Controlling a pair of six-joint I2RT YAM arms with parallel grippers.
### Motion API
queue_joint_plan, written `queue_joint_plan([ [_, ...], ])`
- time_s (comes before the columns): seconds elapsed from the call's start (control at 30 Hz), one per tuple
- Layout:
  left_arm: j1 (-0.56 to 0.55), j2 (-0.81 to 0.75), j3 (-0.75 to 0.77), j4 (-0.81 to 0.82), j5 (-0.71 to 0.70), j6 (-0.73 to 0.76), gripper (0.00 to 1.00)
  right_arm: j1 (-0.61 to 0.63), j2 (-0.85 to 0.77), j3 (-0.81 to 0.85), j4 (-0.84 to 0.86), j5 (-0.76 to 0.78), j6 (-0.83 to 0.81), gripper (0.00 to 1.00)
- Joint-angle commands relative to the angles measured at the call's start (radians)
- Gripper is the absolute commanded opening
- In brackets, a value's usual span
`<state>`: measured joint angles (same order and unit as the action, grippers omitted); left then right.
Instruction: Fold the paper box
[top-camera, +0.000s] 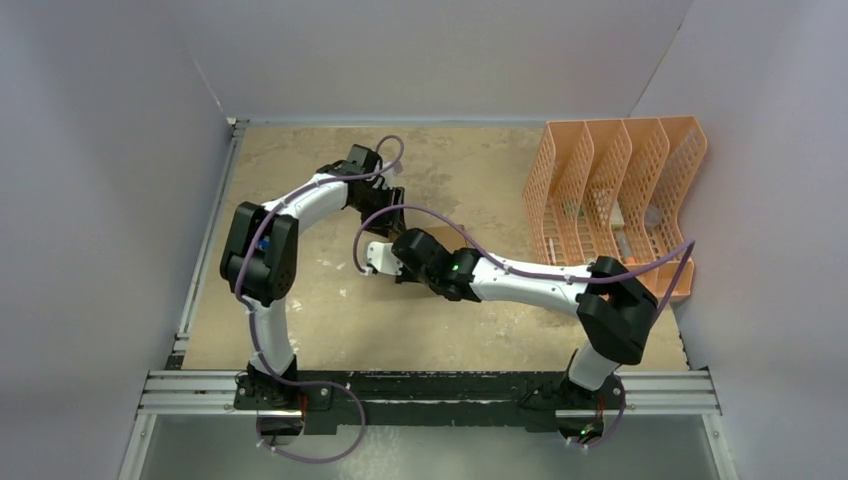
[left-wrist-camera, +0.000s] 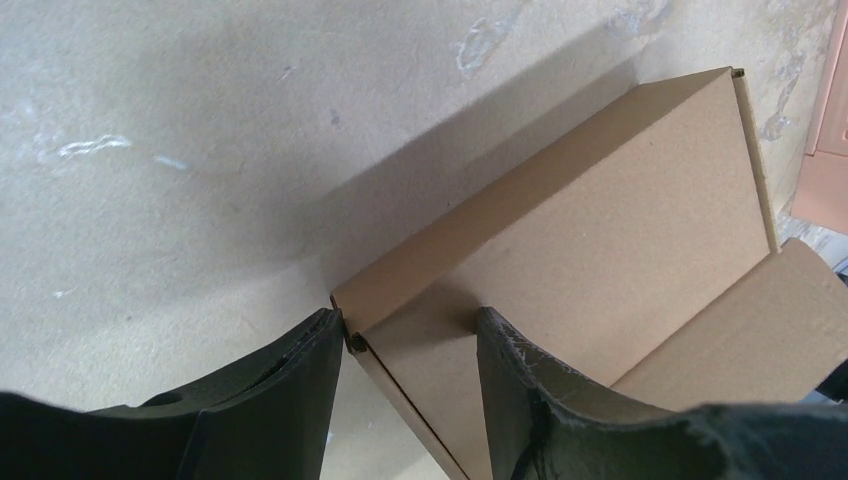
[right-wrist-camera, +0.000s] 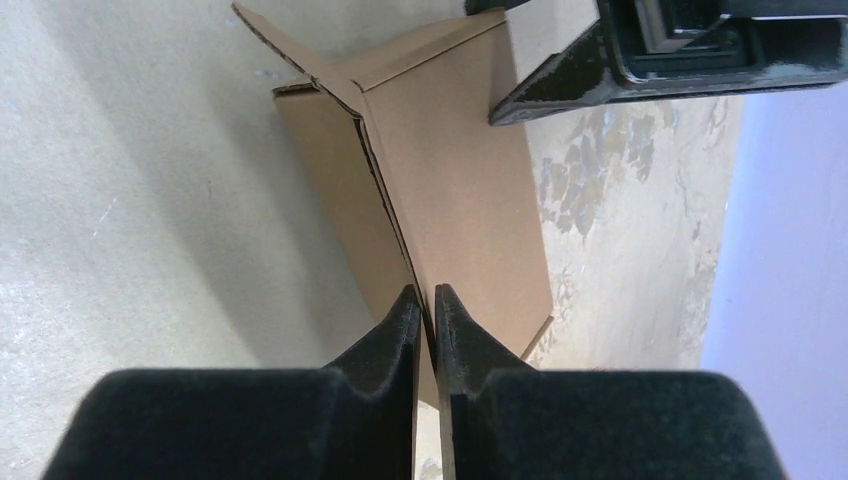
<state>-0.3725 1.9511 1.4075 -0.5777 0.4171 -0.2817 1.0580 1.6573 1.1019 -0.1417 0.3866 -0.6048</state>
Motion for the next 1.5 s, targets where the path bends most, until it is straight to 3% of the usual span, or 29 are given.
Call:
queue_joint_plan([
  [0.0,0.022,0.03,0.039,-0.183,0.017,0.008,0.5,-0.035,-0.053,0.108,0.019,-0.035,0.023,0.09],
  [0.3,0.027,0.046,0.056,-0.24,0.081,0.024,0.51,-0.085,-0.033,0.262,-0.08,-0.114,0.1,0.1],
  [0.6,0.028,0.068,0.0,-0.205,0.087,0.024,0.52,-0.105,0.025,0.293,-0.125,-0.189,0.127,0.1],
  [0.97,0.091,0.021,-0.092,-0.047,-0.169,-0.056,0.52,-0.098,0.082,0.32,-0.198,-0.205,0.079,0.12],
  [1.3,0.128,-0.17,-0.14,0.058,-0.469,-0.097,0.55,-0.071,0.125,0.395,-0.266,-0.153,0.045,0.18],
  [1.47,0.138,-0.254,-0.192,0.096,-0.55,-0.098,0.56,-0.069,0.137,0.404,-0.277,-0.14,0.047,0.22],
])
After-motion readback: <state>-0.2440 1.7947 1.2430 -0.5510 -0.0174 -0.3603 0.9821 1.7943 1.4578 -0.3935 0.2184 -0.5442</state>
